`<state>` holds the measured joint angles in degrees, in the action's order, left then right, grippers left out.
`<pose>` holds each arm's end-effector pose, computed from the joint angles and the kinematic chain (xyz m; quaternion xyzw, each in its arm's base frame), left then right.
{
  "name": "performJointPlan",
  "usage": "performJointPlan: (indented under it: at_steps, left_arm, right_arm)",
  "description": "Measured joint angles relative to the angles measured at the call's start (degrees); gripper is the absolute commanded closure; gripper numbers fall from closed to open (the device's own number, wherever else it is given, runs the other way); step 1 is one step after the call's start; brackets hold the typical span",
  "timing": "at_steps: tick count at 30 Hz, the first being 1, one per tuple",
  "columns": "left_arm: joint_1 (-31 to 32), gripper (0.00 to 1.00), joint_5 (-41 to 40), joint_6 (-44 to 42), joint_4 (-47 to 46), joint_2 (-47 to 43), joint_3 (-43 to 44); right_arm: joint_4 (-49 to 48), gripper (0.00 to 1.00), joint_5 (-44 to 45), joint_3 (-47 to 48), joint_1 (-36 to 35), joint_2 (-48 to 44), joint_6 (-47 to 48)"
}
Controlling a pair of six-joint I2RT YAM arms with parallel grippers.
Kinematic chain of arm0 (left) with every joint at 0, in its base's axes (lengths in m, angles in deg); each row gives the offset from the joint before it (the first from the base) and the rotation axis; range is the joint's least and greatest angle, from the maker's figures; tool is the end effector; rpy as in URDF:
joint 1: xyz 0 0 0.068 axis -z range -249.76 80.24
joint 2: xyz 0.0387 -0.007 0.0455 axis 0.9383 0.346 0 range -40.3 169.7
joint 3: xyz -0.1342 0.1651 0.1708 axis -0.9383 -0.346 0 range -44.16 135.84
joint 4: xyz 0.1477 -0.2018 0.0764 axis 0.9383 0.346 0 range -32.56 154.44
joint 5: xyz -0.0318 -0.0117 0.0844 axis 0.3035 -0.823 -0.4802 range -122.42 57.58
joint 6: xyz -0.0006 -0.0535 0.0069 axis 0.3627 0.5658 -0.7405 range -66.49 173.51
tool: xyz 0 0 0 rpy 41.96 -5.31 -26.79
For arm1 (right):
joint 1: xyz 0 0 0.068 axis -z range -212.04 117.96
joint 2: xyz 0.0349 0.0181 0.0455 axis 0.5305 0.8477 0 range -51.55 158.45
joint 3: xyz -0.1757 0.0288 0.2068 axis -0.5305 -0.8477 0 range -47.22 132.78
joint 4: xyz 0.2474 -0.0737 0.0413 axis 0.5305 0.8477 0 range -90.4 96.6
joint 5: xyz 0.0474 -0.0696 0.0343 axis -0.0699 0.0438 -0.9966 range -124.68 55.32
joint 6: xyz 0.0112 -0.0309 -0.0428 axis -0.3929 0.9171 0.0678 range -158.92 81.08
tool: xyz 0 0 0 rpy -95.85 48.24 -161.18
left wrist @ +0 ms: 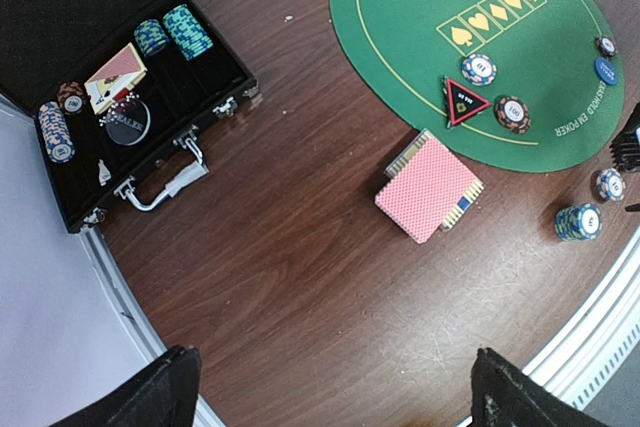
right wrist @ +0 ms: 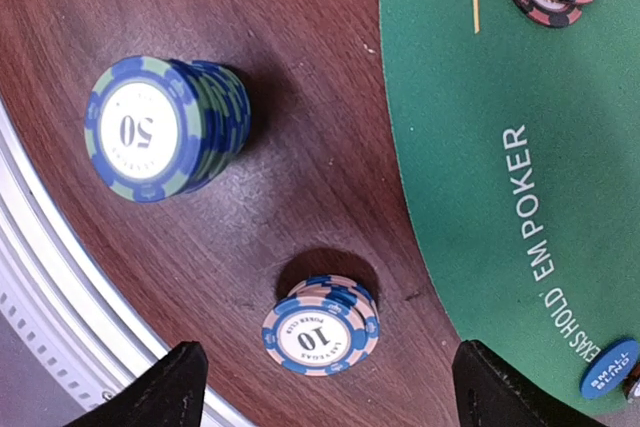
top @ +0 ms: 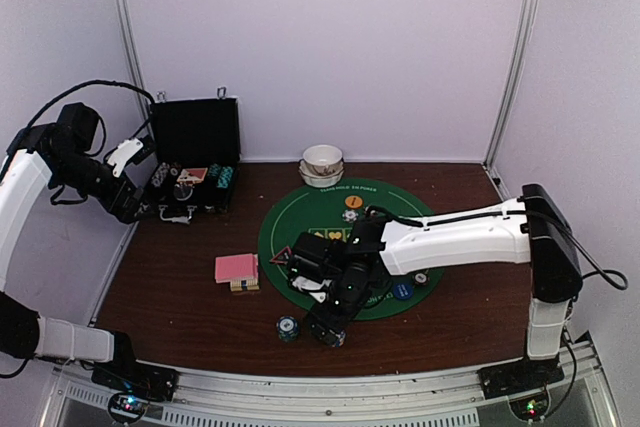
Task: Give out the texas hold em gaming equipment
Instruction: Pick up the pile of poker chips from the center of the board.
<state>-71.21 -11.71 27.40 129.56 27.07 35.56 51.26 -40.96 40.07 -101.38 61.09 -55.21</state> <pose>0.1992 -0.0076 0.3756 0.2486 0.9178 -0.1074 0.2905 0.1351 0.3694 0.1999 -0.4486 0.8849 0.1167 0.0458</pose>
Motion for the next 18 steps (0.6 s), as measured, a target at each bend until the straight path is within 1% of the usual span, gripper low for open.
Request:
performJointPlan:
  at_steps: [8, 18]
  left_arm:
    - [0.00, 0.03, 0.00, 0.00, 0.04, 0.00, 0.00]
    - [0.00, 0.02, 0.02, 0.00, 0.17, 0.00, 0.35]
  right_arm:
    - [-2.97, 0.18, -0.87, -1.36, -0.07, 1.27, -0.59]
    - [-4.46, 0.31, -1.68, -2.71, -0.07, 3.58, -0.63]
